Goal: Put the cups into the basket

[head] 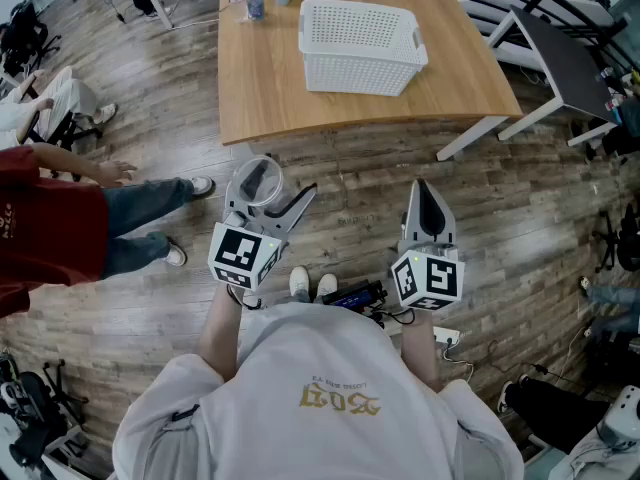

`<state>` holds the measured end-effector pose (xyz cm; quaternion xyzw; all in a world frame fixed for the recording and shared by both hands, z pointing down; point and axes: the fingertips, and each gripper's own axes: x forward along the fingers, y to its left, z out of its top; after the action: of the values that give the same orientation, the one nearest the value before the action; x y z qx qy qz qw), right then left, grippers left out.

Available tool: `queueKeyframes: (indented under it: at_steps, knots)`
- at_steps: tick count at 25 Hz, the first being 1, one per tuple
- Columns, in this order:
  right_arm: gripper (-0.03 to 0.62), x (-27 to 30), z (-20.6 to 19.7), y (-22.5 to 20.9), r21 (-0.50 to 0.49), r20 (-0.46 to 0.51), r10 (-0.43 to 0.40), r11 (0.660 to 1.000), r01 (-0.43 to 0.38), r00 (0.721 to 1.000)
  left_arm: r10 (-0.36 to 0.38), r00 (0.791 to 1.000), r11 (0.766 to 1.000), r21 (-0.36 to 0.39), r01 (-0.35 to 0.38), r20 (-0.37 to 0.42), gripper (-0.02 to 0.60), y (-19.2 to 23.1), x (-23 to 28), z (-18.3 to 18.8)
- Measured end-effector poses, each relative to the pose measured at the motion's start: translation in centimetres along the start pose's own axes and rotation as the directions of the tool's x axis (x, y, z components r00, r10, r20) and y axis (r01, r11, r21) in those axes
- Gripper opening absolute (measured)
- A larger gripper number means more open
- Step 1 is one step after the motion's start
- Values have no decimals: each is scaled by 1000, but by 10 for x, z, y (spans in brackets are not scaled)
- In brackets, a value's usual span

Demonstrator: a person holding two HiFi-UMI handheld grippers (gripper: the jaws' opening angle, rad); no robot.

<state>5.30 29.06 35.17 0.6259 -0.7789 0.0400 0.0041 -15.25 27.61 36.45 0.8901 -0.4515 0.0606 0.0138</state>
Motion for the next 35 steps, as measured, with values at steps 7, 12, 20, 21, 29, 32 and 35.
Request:
queueKeyframes:
  at_steps: [7, 12, 20, 21, 29, 32, 35]
  knots:
    - [9, -11, 3, -8, -3, 8, 2, 1000, -2, 1000, -6, 1000, 1000, -22, 6, 10, 372, -15, -1, 7]
    - [9, -13, -5, -16, 40, -14, 15, 999, -15, 1000, -6, 1000, 1000, -12, 6, -5, 373, -25, 4, 5]
    - [9, -29, -9, -31, 57, -8, 9, 998, -9, 1000, -3, 1000, 1000, 13, 4, -27, 373, -36, 9, 3]
    - [9, -30, -9, -34, 53, -9, 7, 999, -6, 1000, -1, 1000, 1000, 16, 1, -25, 373, -36, 10, 4]
    - [9, -26, -18, -63, 96, -37, -48, 994, 51, 998, -9, 1000, 1000, 12, 9, -25, 373, -41, 31, 4]
    - [9, -15, -15, -65, 94, -29, -45, 994, 47, 999, -20, 1000, 1000, 5, 20, -19, 373, -36, 42, 5]
    - [9, -3, -12, -65, 96, -25, -42, 994, 44, 999, -25, 1000, 1000, -1, 25, -15, 373, -29, 53, 7]
